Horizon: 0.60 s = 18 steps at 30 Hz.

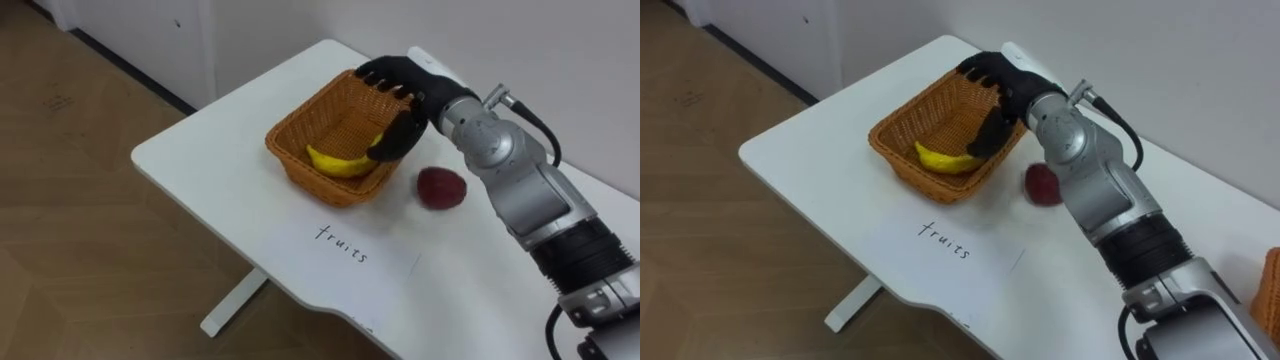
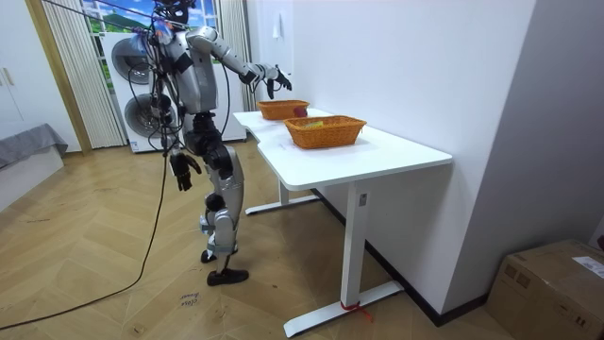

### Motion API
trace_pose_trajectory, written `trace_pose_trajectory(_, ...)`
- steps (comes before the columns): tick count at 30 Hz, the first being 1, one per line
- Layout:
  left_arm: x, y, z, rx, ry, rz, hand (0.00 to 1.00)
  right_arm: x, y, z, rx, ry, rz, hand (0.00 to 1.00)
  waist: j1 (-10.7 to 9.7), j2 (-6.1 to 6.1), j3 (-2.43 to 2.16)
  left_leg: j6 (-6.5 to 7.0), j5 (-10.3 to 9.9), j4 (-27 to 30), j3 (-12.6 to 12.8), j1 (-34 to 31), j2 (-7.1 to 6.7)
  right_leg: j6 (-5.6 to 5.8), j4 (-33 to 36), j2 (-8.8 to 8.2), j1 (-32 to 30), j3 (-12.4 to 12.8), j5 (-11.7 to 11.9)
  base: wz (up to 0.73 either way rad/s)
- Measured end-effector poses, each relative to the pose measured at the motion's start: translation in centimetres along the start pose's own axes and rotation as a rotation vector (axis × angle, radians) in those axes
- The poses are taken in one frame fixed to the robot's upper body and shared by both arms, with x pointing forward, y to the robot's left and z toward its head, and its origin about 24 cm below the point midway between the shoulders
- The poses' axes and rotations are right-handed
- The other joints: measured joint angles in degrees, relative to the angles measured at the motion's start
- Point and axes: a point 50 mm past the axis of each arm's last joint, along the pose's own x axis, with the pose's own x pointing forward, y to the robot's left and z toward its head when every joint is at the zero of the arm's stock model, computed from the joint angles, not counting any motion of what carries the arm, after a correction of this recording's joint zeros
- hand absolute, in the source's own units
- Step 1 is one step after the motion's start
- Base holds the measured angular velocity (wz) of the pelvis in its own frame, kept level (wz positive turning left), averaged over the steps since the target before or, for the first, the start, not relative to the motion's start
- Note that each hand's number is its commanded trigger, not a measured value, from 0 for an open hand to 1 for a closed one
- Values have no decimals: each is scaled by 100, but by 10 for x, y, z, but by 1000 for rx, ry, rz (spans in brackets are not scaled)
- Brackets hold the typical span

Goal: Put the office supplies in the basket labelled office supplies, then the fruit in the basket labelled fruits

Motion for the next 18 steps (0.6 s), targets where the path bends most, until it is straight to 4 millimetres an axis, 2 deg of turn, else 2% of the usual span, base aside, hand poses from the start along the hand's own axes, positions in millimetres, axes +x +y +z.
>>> trace_pose_trajectory(7,0,1,-2,13,5,1,0,0,0,-1,0,1,1,0,-5,107,-62,1,1,-2,-27,-4,-10,6,1,-5,1,-6,-1,0)
trace_pose_trajectory(18,-1,4,-3,39,12,12,0,-1,3,-4,3,10,7,0,-27,100,-67,1,2,-3,-50,5,-14,11,2,-4,22,7,-4,0)
